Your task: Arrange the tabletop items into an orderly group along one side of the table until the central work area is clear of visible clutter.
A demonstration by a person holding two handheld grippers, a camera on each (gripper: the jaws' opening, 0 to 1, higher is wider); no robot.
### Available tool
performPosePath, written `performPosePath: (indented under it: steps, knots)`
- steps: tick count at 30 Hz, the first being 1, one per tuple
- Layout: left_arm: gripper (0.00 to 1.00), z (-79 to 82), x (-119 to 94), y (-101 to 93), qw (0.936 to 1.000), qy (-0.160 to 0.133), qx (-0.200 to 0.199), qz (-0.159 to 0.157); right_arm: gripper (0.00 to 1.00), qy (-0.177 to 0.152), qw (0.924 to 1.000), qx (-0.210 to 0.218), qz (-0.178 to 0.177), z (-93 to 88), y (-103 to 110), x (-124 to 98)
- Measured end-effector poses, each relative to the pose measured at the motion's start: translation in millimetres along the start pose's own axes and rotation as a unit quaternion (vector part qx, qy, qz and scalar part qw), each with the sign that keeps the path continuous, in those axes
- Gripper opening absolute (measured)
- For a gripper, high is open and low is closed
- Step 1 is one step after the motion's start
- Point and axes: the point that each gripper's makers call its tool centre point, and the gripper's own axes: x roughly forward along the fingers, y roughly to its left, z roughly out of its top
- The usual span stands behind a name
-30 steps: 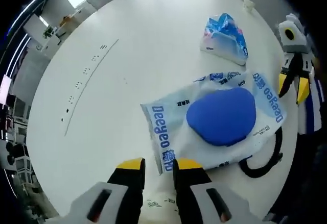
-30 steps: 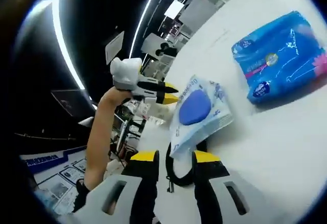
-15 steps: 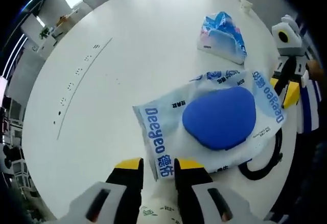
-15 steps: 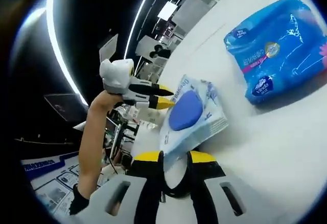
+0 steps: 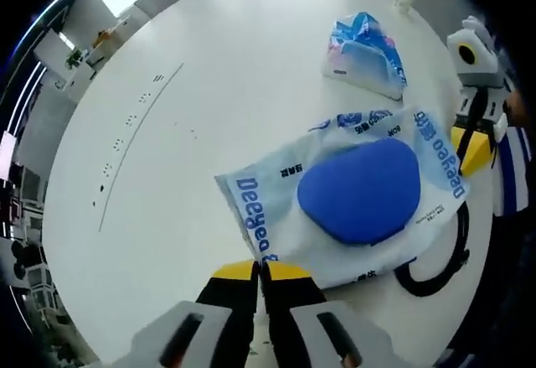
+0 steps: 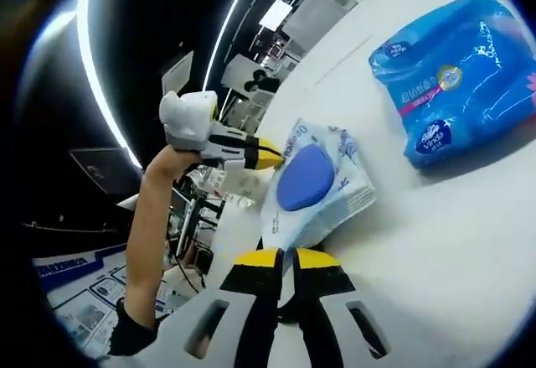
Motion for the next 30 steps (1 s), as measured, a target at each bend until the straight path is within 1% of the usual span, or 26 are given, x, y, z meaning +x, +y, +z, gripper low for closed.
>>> performPosePath:
  steps: [3, 7, 10, 12, 13, 15, 16, 18, 20, 22, 24, 26, 28, 30]
  knots:
    - [0.0, -0.9, -0.4, -2.6, 1.0, 0.001, -0.003, -0.002, 0.01, 0.002, 1.0, -0.007, -0.001, -0.1, -0.4, -0.7]
    - [0.0, -2.0, 0.3, -5.7, 1.0, 0.001, -0.006, -0.003, 0.0, 0.002, 1.0, -0.004, 0.0, 2.0, -2.3, -1.5]
    - [0.0, -2.5, -4.9, -8.0, 1.0, -0.001, -0.007, -0.005, 0.0, 0.0, 1.0, -0.007, 0.0, 3.9, -0.6, -3.6]
    - [0.0, -1.3, -10.1, -9.2, 1.0, -0.007, 0.0, 0.0, 0.0, -0.002, 1.0, -0.009, 0.003, 9.2, 2.1, -6.2]
    - [0.0, 0.3, -14.5, -10.1, 0.9999, -0.014, 0.008, 0.003, 0.0, -0.004, 0.9998, -0.019, 0.004, 15.1, 5.2, -9.1]
    - [0.0, 1.0, -20.2, -10.3, 0.9998, -0.018, 0.007, 0.006, 0.0, -0.007, 0.9997, -0.024, 0.006, 18.5, 8.7, -11.1]
    - [0.0, 2.8, -24.8, -3.1, 0.9997, -0.023, 0.008, 0.008, 0.0, -0.01, 0.9993, -0.034, 0.006, 23.0, 11.8, -13.9]
    - [0.0, 2.6, -30.3, -2.5, 0.9995, -0.028, 0.01, 0.01, 0.0, -0.01, 0.999, -0.044, 0.004, 24.1, 14.7, -16.0]
    - [0.0, 2.7, -39.0, -2.7, 0.9992, -0.037, 0.009, 0.014, 0.0, -0.011, 0.9977, -0.066, 0.0, 26.8, 19.7, -20.6]
    - [0.0, 2.4, -44.0, -2.6, 0.9989, -0.041, 0.011, 0.018, 0.0, -0.014, 0.9978, -0.065, 0.004, 33.4, 22.7, -24.0]
    - [0.0, 1.1, -48.5, -2.9, 0.9988, -0.044, 0.01, 0.021, 0.0, -0.01, 0.9967, -0.081, 0.004, 38.6, 24.9, -25.8]
    - [0.0, -0.6, -52.2, -3.6, 0.9987, -0.045, 0.01, 0.024, 0.0, 0.003, 0.9945, -0.105, 0.0, 40.3, 24.7, -26.8]
    - [0.0, -2.9, -55.3, -4.0, 0.9985, -0.045, 0.012, 0.028, 0.0, 0.002, 0.9942, -0.107, 0.002, 45.3, 26.7, -27.8]
    - [0.0, -4.9, -58.1, -5.5, 0.9984, -0.044, 0.016, 0.032, 0.0, 0.0, 0.9919, -0.126, -0.007, 51.8, 24.3, -29.3]
